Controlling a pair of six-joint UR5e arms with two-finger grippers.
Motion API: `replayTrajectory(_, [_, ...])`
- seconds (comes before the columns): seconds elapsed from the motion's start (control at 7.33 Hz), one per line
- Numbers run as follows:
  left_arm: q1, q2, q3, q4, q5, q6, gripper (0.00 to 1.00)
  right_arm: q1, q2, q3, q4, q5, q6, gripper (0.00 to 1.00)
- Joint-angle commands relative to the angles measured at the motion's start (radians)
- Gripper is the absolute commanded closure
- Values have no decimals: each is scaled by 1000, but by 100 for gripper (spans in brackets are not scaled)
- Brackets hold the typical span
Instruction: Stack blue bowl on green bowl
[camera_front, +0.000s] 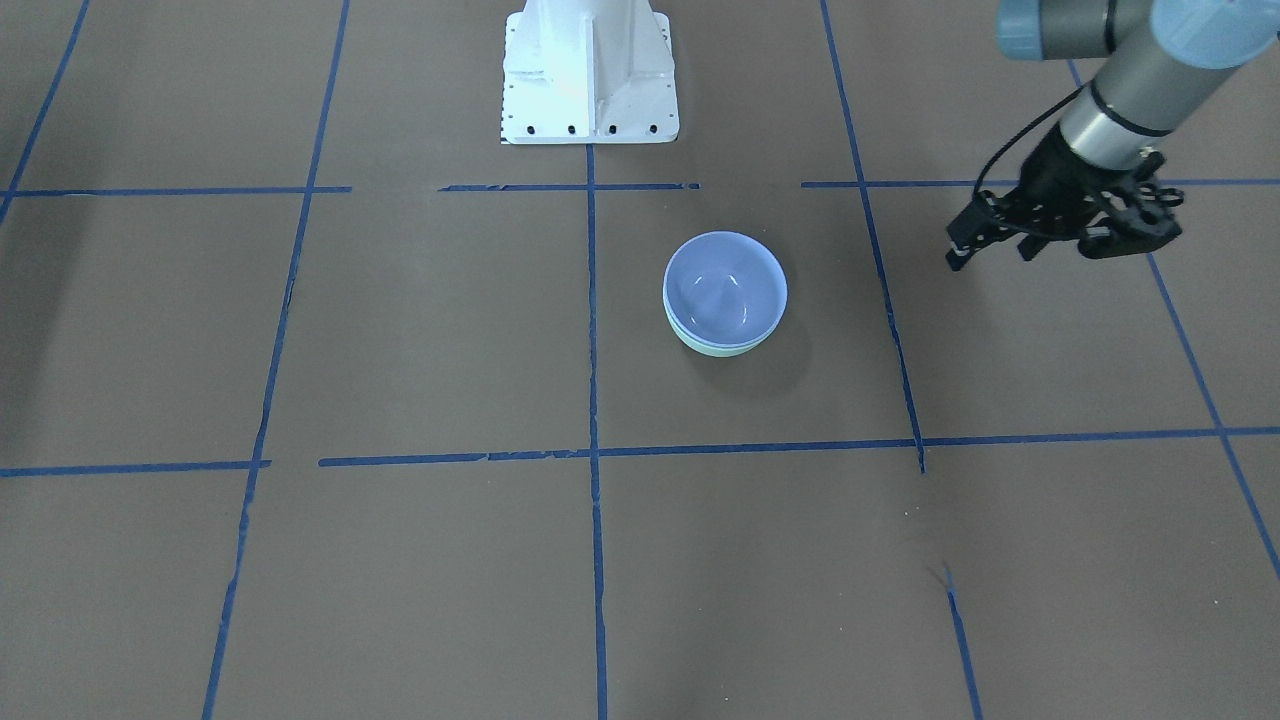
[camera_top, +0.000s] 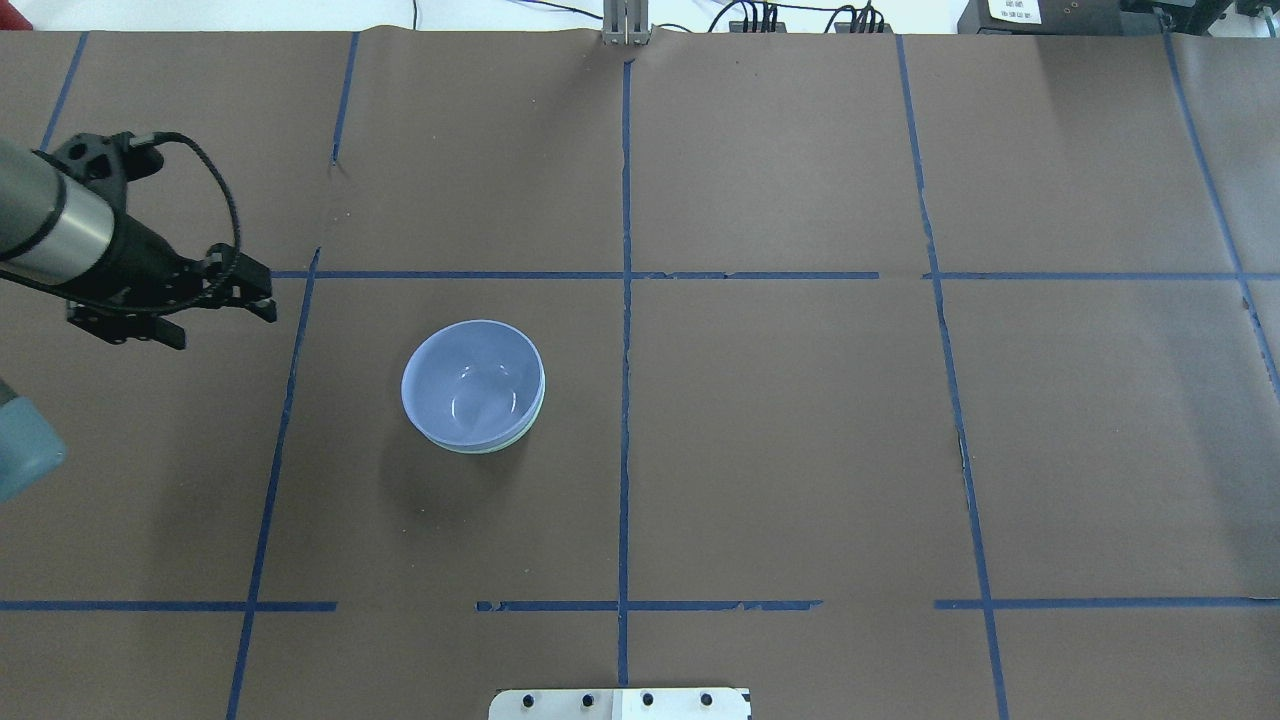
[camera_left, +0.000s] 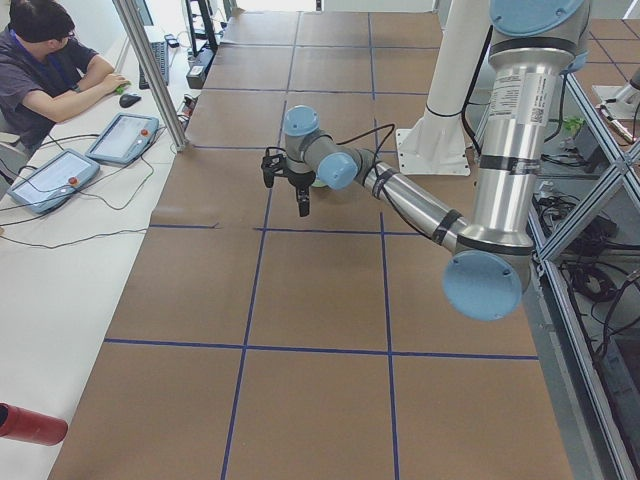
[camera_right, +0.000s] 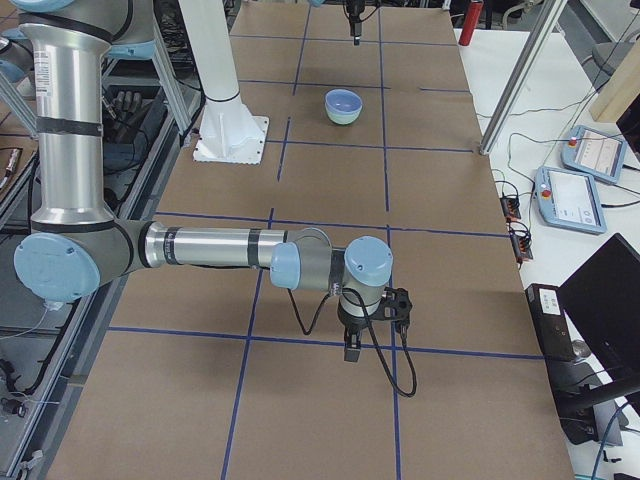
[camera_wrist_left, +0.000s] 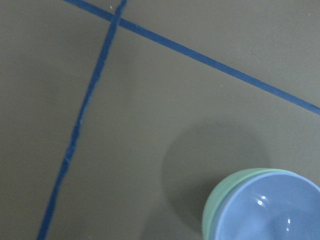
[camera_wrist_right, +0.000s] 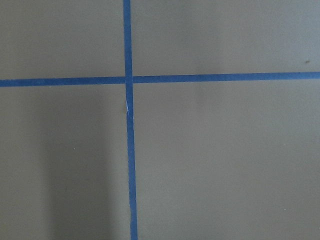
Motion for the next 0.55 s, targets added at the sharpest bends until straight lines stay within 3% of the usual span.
replayTrajectory(0.0, [-222,193,22,8,-16,542,0,1,0,0,0,0,-1,0])
replayTrajectory(0.14, [-327,235,67,28,-18,758,0,0,1,0,0,0,0,0])
replayTrajectory(0.41, [-492,251,153,81,-21,988,0,1,0,0,0,0,-1,0])
